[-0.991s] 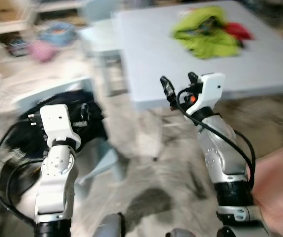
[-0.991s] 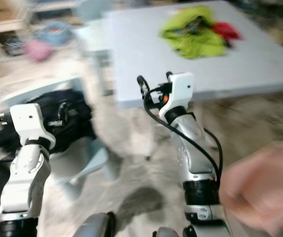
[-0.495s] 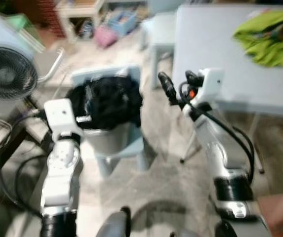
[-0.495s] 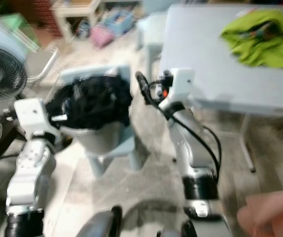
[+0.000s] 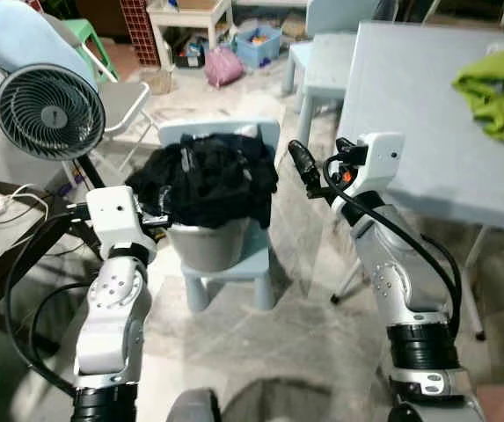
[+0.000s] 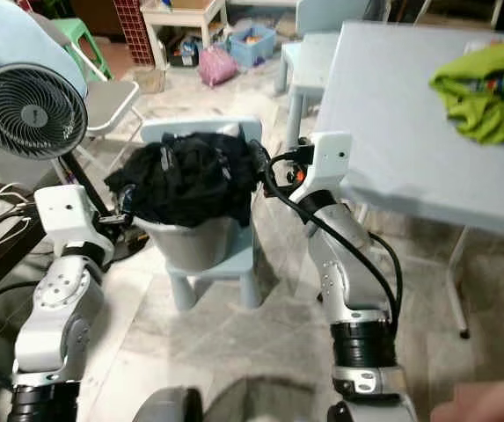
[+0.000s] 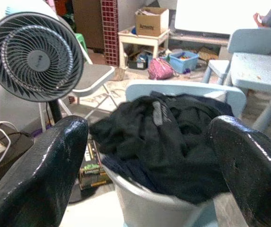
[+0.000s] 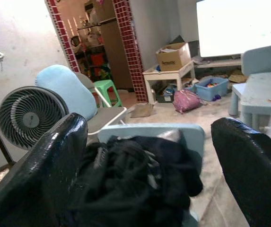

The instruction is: Hang hanger

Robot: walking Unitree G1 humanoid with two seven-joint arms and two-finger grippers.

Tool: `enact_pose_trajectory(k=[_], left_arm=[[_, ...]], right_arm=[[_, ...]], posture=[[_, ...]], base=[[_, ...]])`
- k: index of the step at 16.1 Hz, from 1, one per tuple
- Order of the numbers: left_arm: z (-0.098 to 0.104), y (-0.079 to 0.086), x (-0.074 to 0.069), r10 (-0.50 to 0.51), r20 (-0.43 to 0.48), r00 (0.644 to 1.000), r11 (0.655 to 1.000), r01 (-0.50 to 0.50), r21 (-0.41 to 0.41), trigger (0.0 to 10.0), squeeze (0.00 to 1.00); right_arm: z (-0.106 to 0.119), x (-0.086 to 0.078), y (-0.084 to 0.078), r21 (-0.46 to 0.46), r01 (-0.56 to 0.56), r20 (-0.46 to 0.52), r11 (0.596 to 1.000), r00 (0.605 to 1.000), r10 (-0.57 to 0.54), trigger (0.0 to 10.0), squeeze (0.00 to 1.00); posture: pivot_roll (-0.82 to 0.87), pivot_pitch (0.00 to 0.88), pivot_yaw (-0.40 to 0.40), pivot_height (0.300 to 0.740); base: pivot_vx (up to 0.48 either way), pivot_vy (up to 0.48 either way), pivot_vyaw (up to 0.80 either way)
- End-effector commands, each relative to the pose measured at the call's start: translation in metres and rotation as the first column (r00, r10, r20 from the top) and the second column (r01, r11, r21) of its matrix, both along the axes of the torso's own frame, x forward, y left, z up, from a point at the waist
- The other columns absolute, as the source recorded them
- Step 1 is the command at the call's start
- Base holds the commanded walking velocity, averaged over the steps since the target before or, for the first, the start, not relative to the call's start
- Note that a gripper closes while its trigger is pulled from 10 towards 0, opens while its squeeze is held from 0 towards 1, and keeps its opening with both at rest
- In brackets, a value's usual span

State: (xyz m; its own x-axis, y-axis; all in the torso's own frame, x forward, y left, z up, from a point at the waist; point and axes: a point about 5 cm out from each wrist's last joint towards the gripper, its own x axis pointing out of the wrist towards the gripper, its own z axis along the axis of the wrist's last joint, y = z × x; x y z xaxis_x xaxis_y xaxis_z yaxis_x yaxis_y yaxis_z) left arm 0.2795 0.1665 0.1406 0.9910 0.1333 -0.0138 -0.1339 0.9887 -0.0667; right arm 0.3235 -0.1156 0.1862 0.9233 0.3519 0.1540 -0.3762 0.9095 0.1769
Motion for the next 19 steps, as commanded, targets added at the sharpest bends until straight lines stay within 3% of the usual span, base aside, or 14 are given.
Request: enact_pose_trajectory(k=[1,13,16,17,19], left_arm=[[0.004,0.006,0.002,0.010,0.019,1.000,1.000,-0.010,0.000,10.0,0.00],[0.000,0.006,0.002,0.020,0.000,1.000,1.000,-0.020,-0.015,10.0,0.00],[-0.004,0.009,0.003,0.069,-0.033,0.997,0.997,-0.071,-0.039,10.0,0.00],[-0.011,0.009,0.003,0.074,-0.100,0.992,0.992,-0.083,-0.090,10.0,0.00],[-0.021,0.009,0.002,0.066,-0.179,0.982,0.992,-0.084,-0.097,10.0,0.00]], right_arm=[[0.005,-0.002,0.008,-0.010,-0.029,0.014,1.000,0.999,0.029,10.0,0.00],[0.004,-0.003,0.011,-0.066,-0.039,0.020,0.997,0.999,0.041,10.0,0.00],[0.003,-0.003,0.012,-0.082,-0.044,0.024,0.996,0.999,0.046,10.0,0.00],[0.003,-0.003,0.012,-0.082,-0.043,0.024,0.996,0.999,0.045,10.0,0.00],[0.003,-0.003,0.013,-0.079,-0.044,0.024,0.996,0.999,0.046,10.0,0.00]], posture=[[0.03,0.098,0.020,0.740],[0.02,0.095,0.017,0.740],[0.02,0.094,0.018,0.740],[0.03,0.094,0.017,0.740],[0.03,0.094,0.016,0.740]], base=[[0.461,0.000,0.00],[0.466,0.000,0.00],[0.000,0.000,0.00],[0.000,0.000,0.00],[0.000,0.000,0.00]])
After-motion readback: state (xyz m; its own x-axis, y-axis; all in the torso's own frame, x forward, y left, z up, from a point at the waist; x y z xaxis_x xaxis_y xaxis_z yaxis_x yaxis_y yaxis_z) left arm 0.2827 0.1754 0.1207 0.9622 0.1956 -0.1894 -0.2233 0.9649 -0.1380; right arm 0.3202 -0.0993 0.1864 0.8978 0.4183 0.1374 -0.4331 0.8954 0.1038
